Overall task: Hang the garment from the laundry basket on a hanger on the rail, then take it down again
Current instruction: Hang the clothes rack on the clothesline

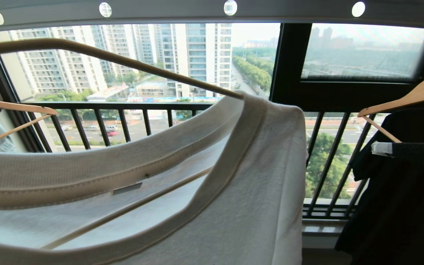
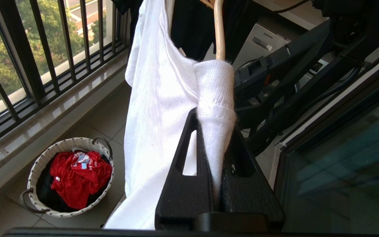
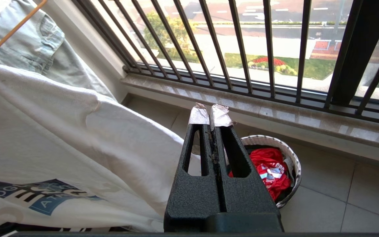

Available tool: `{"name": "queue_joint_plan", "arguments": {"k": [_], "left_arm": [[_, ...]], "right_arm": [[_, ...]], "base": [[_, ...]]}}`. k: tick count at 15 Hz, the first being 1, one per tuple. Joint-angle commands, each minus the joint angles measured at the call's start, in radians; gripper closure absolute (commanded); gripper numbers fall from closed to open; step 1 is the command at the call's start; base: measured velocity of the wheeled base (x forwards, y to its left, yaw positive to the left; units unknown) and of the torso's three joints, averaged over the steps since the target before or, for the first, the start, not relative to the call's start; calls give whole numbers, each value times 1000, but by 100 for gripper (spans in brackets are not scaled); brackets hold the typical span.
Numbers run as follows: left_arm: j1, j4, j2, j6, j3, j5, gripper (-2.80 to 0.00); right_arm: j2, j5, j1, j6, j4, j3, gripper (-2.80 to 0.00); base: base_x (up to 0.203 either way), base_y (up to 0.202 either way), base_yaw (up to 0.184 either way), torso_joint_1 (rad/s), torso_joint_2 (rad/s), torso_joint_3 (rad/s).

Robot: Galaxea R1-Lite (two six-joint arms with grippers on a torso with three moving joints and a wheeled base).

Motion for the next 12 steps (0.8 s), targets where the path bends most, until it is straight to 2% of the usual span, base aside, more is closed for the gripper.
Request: {"name": "queue_joint_plan", "arguments": {"k": [1,8,12], "left_arm": [[0,3,-2,1,15,-7,0],[0,-9,-18,5,40,-9,0],[2,-9,-23,0,59,-12,0]], "right_arm": [[1,1,0,3,1,1,0],[-6,1,0,4,3,10,0],[-11,1,-1,9,3,10,0]], "base": [[0,0,0,154,-330,-158],[0,0,0,151,-309,-161],[0,0,0,81,-175,-82]]}}
